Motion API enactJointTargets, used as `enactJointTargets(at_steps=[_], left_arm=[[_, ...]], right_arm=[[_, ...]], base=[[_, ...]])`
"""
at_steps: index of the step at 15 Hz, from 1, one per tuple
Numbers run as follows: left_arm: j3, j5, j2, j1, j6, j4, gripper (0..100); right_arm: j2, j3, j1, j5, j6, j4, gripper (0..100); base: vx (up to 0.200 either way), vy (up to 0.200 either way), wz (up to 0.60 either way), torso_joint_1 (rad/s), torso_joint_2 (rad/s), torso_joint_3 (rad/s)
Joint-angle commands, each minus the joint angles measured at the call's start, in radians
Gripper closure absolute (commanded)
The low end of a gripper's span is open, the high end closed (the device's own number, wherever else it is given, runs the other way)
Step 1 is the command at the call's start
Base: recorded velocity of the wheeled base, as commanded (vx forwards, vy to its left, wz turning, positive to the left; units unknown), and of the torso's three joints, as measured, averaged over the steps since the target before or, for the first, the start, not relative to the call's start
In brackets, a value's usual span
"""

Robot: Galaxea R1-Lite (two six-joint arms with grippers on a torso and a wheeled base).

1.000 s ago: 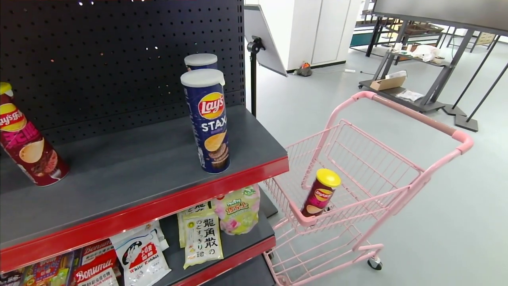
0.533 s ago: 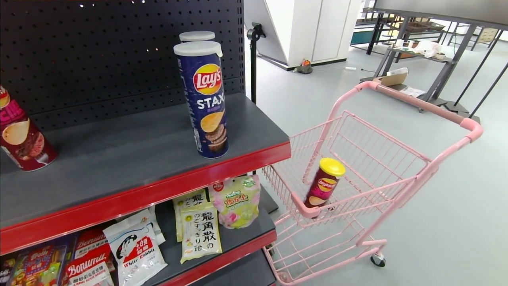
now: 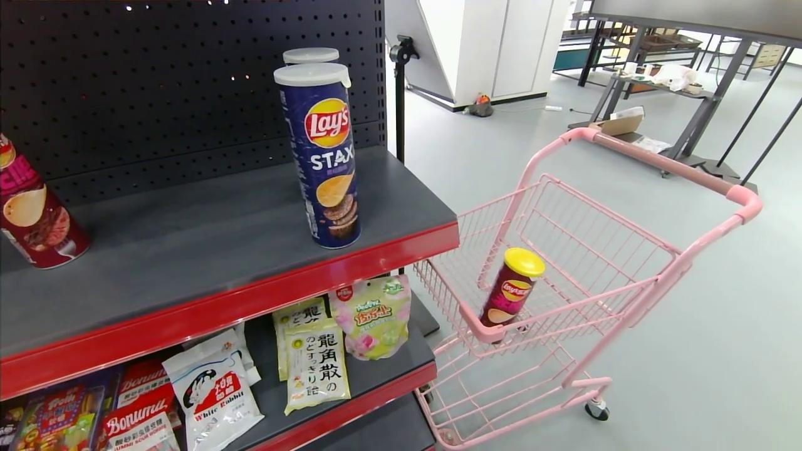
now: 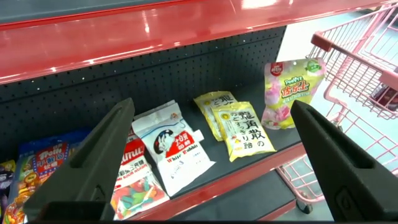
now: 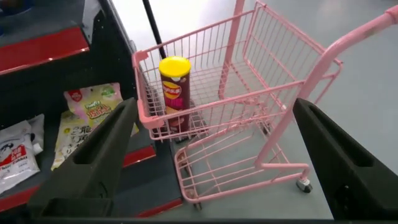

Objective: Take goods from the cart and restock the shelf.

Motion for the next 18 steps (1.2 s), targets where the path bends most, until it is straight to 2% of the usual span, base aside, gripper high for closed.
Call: enactJointTargets(at_steps=[1, 3, 5, 12, 15, 18], left_arm=[[0.000, 0.000, 0.001, 0.000, 0.000, 0.000, 0], [0.000, 0.000, 0.001, 0.000, 0.000, 0.000, 0], [0.000, 0.000, 0.001, 0.000, 0.000, 0.000, 0], [0.000, 0.000, 0.001, 0.000, 0.000, 0.000, 0], [0.000, 0.000, 0.001, 0.000, 0.000, 0.000, 0], [0.000, 0.000, 0.001, 0.000, 0.000, 0.000, 0]], right_arm=[[0.845, -0.075, 0.045, 0.022, 0.069, -0.459, 0], [1.081, -0.024, 0.071, 0.033, 0.061, -0.703, 0], [1.218, -0.041, 0.104, 0.031, 0.060, -0.798, 0], [1.413, -0.211, 0.201, 0.016, 0.058, -0.818, 0], [1.486, -0.263, 0.210, -0.010, 0.061, -0.821, 0], [1.560, -0.309, 0.212, -0.018, 0.060, -0.890, 0]], base=[[0.000, 0.000, 0.00, 0.000, 0.00, 0.000], [0.000, 0.000, 0.00, 0.000, 0.00, 0.000], [0.000, 0.000, 0.00, 0.000, 0.00, 0.000], [0.000, 0.000, 0.00, 0.000, 0.00, 0.000], [0.000, 0.000, 0.00, 0.000, 0.00, 0.000], [0.000, 0.000, 0.00, 0.000, 0.00, 0.000]])
